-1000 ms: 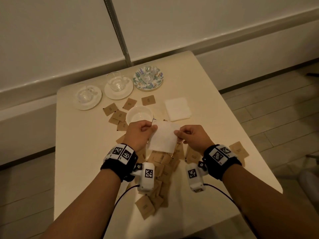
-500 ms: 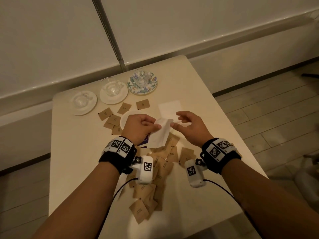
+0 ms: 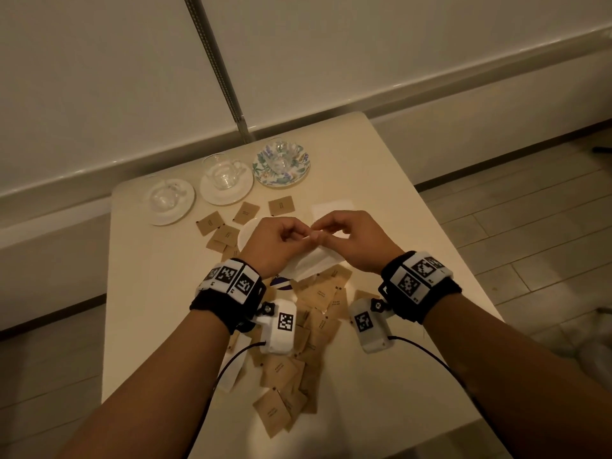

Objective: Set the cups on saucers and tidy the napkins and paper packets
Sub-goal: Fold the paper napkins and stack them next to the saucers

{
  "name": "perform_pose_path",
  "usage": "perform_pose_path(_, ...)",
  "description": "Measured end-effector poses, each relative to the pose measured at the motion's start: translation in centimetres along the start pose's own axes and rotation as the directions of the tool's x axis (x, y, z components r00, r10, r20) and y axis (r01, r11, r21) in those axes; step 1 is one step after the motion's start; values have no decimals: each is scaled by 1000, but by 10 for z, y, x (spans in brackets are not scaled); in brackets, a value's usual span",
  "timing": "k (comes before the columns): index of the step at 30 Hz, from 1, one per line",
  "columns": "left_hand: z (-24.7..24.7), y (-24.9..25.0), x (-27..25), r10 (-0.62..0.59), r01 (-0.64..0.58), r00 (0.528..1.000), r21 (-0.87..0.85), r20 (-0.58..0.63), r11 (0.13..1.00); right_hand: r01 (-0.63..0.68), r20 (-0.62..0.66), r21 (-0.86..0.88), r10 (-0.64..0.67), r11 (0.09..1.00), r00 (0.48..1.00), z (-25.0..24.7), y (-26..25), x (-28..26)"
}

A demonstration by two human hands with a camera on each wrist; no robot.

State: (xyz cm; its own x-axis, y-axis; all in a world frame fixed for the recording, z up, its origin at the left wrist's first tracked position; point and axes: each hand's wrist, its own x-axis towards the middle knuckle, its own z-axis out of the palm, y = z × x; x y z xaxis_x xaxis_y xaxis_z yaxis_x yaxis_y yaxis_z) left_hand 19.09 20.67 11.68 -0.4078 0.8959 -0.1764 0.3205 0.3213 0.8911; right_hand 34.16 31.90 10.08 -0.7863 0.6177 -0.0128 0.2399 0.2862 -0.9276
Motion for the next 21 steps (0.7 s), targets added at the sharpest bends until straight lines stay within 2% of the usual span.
perform_pose_path(5, -7, -6, 1, -34, 32, 999, 108, 24, 994, -47, -109, 149, 63, 988, 992, -3, -6, 10)
perform_pose_path(7, -8, -8, 1, -24, 25, 1000, 65, -13, 998, -64, -60, 148, 74, 987, 995, -4, -6, 12)
perform_pose_path(10, -9, -7, 1, 0, 0, 1000, 11, -30, 1000, -50, 91, -7, 51, 999, 995, 0, -5, 14)
perform_pose_path(14, -12, -10, -1, -23, 24, 999, 21, -25, 999, -73, 33, 67, 71, 995, 997, -1, -1, 15)
perform_pose_path(18, -14, -16, -3, -29, 30, 999, 32, -19, 999, -92, 50, 99, 87, 991, 995, -2, 3, 17)
perform_pose_path(21, -22, -21, -5, -86, 86, 996, 74, -2, 994, -110, -2, 162, 112, 981, 994, -9, 6, 18)
